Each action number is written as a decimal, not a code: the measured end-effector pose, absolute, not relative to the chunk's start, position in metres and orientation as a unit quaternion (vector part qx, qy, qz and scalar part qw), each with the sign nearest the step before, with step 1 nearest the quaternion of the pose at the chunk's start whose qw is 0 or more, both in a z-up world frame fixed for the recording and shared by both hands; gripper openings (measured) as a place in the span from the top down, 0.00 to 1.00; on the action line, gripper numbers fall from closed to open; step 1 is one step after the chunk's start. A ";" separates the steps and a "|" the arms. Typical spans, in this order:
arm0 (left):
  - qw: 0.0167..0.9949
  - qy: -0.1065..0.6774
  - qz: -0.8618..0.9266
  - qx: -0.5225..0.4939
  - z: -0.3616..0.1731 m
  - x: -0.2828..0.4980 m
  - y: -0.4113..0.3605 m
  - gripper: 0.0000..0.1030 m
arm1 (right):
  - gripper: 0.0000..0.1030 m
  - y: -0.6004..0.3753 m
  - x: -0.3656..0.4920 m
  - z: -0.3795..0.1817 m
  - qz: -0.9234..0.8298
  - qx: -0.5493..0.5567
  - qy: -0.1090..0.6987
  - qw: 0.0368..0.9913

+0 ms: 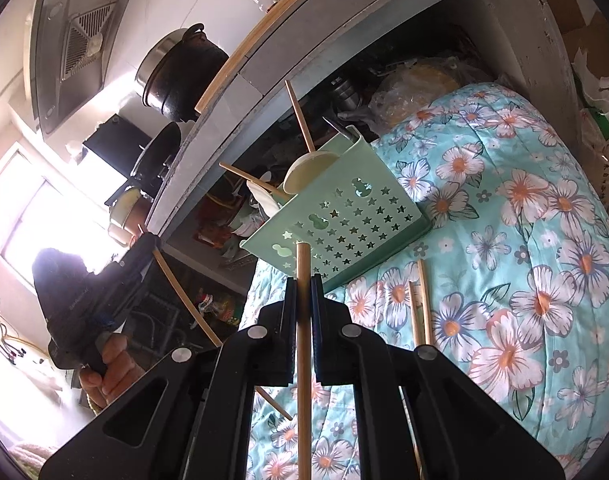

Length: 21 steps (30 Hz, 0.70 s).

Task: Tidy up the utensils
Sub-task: 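Lower the left tool's chopstick into the green holder and open the left tool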

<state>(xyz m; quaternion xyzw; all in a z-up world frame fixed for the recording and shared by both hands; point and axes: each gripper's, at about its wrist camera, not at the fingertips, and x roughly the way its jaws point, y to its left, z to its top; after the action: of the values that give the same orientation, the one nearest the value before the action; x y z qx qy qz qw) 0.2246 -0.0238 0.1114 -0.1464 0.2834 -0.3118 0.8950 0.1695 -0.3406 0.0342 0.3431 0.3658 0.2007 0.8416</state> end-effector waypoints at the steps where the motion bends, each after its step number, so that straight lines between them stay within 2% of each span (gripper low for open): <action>1: 0.897 0.276 -0.313 -0.147 0.120 0.227 -0.024 0.94 | 0.93 -0.343 0.170 0.034 0.201 0.346 0.365 0.841; 12: 0.933 0.160 -0.279 -0.162 0.213 0.256 -0.031 0.94 | 0.93 -0.367 0.166 0.030 0.203 0.368 0.348 0.838; 21: 0.963 0.110 -0.215 -0.117 0.227 0.291 -0.068 0.94 | 0.93 -0.385 0.163 0.024 0.197 0.383 0.343 0.834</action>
<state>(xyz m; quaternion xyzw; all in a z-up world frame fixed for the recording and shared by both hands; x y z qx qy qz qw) 0.2910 -0.0681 0.2271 -0.1174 0.1096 -0.2152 0.9633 0.1627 -0.3847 0.0242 0.3834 0.3433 0.1975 0.8343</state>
